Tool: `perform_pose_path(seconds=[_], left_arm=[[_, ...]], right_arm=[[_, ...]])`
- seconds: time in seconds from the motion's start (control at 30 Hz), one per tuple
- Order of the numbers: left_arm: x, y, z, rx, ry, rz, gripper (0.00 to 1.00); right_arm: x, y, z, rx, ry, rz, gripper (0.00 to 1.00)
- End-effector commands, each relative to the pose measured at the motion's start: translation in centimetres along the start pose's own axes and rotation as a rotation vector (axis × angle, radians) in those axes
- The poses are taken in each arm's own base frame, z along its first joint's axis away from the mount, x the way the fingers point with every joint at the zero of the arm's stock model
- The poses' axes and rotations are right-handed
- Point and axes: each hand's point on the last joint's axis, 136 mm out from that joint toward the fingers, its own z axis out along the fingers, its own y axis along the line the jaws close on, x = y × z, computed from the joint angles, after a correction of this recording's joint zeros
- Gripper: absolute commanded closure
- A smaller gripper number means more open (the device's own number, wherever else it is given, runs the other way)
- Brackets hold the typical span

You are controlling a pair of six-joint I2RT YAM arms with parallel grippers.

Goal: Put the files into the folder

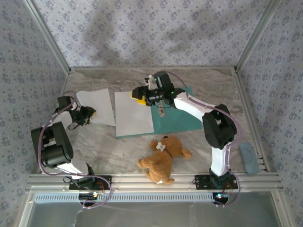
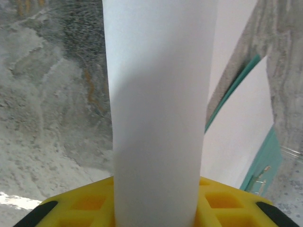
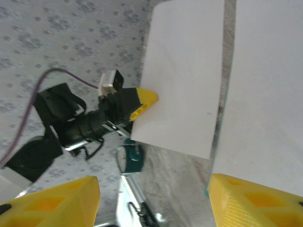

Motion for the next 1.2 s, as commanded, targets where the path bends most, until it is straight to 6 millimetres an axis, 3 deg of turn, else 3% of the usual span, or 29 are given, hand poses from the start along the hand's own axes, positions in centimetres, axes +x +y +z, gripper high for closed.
perform_pose_path(seconds=[0.0, 0.5, 0.57, 0.9, 1.17], left_arm=[[-0.1, -2.8, -1.7, 0.062, -0.004, 0.001, 0.68], [1.4, -6.1, -4.8, 0.146, -0.002, 0.011, 0.71], [1.7, -6.8, -5.1, 0.162, 0.002, 0.015, 0.72], [3.7, -12.9, -7.0, 0.264, 0.010, 0.091, 0.73], [6.4, -17.6, -6.9, 0.322, 0.038, 0.157, 0.75]], right_arm=[[-0.6, 3.8, -2.1, -0.146, -0.022, 0.025, 0.35], [-0.6, 4.6, -5.8, -0.279, -0.064, 0.157, 0.35], [-0.2, 3.6, -6.1, -0.277, -0.067, 0.193, 0.35], [-0.9, 4.0, -8.6, -0.373, -0.115, 0.293, 0.35], [-1.1, 3.2, -10.5, -0.433, -0.171, 0.367, 0.33]])
